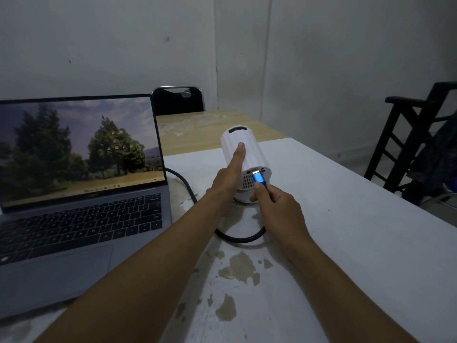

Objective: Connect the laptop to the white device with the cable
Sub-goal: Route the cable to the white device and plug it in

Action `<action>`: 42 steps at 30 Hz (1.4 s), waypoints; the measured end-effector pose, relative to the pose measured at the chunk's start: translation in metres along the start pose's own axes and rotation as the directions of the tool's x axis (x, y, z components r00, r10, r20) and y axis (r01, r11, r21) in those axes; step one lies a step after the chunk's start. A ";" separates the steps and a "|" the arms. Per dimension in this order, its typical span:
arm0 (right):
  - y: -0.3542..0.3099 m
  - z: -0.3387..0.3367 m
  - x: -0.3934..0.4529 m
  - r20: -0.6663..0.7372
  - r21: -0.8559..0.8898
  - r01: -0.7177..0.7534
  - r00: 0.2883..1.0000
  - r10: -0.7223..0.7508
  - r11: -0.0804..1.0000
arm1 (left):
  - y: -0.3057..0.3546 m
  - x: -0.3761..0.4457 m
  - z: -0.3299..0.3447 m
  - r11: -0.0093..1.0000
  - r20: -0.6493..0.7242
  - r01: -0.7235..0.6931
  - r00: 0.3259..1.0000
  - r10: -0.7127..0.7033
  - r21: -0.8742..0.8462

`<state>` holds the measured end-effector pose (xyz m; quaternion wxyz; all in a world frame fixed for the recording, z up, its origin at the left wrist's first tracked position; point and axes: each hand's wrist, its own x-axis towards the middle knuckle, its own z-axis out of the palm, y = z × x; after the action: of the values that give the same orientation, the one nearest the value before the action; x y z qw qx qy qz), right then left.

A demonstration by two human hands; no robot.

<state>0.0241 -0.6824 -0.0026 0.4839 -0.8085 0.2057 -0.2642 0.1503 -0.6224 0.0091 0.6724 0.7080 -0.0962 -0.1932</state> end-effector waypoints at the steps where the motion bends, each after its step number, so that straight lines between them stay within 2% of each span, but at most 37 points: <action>1: 0.000 0.000 0.000 -0.003 -0.001 -0.002 1.000 0.002 1.000 | -0.001 0.000 0.000 1.000 0.002 -0.005 1.000 0.005 0.007; 15: -0.002 -0.001 -0.002 0.002 0.025 -0.053 0.999 0.053 0.998 | -0.016 0.025 0.002 0.998 -0.033 0.002 0.999 0.000 0.070; 37: -0.003 -0.001 -0.003 0.009 0.032 -0.035 0.999 0.035 0.999 | -0.013 0.023 -0.002 0.997 0.015 0.009 1.000 -0.010 0.074; 42: -0.003 -0.001 -0.004 -0.006 0.032 -0.047 0.999 0.047 0.998 | -0.015 0.022 -0.003 0.997 0.032 -0.030 0.999 0.028 0.073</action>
<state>0.0210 -0.6794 -0.0007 0.5021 -0.7948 0.2221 -0.2586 0.1694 -0.6270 -0.0084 0.6473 0.7276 -0.1238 -0.1906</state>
